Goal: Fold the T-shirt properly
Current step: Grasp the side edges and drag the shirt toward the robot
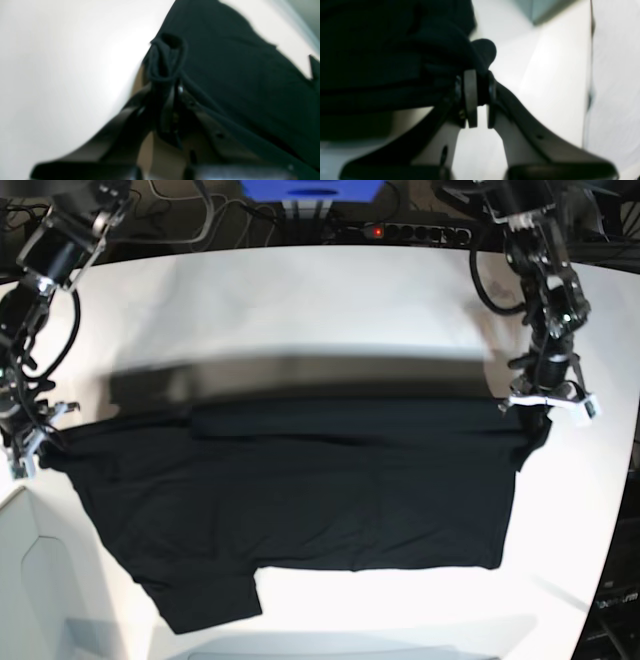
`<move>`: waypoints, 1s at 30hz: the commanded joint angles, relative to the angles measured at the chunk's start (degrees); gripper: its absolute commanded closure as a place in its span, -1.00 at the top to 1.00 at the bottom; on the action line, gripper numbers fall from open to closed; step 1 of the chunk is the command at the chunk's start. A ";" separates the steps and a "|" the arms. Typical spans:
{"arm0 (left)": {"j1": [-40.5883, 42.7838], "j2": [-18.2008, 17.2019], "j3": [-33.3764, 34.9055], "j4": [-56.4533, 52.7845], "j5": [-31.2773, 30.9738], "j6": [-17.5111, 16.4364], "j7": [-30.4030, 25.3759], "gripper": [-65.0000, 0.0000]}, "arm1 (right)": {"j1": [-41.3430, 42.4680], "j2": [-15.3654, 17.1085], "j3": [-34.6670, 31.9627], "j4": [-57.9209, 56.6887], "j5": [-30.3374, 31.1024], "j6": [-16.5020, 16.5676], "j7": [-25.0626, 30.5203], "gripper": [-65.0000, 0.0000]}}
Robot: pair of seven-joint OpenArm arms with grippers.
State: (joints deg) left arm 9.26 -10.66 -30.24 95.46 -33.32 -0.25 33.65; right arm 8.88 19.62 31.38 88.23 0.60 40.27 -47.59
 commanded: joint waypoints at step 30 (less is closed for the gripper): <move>-7.19 -0.82 -0.84 1.29 -0.04 0.56 6.48 -1.00 | 16.30 2.41 0.49 -5.63 -0.21 -0.27 -6.43 -1.00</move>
State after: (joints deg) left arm 2.57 -10.55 -30.46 95.48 -33.56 -0.03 41.85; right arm 23.20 20.08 31.33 80.86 0.36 40.29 -55.90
